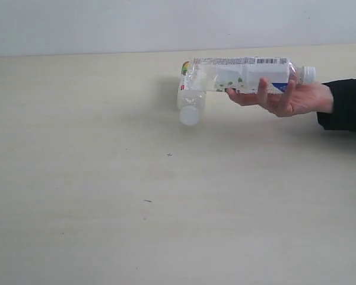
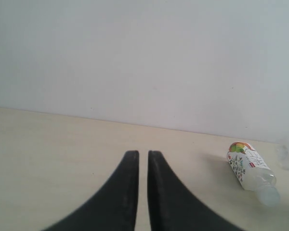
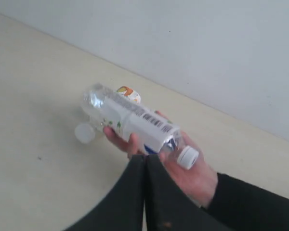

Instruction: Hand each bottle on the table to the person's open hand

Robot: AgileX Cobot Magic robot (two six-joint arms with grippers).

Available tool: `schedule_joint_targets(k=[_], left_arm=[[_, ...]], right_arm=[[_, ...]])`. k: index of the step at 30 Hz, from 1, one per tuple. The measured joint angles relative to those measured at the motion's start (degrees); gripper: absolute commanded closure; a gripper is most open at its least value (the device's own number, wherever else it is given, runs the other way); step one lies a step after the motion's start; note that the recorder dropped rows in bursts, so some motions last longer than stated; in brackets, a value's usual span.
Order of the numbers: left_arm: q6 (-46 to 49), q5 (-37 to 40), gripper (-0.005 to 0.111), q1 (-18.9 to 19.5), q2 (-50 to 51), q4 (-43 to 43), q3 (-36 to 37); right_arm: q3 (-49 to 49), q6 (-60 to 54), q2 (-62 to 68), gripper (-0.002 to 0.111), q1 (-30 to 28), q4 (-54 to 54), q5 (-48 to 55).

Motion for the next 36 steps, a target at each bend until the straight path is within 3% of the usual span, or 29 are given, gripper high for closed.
schedule_joint_targets(k=[5,12,22,36], left_arm=[[0.0,0.0,0.097,0.0,0.0,0.0,0.0],[0.0,0.0,0.097,0.0,0.0,0.0,0.0],[0.0,0.0,0.097,0.0,0.0,0.0,0.0],[0.0,0.0,0.097,0.0,0.0,0.0,0.0]], right_arm=[[11.1,-2.4,-13.4,0.108,0.0,0.0,-4.8],[13.1,-1.3,-25.9,0.108,0.0,0.0,-10.3],[13.1,-0.2,-27.4,0.108,4.7,1.0,-10.4],[13.1,-0.1,-27.4,0.108,4.9,1.0,-10.4]])
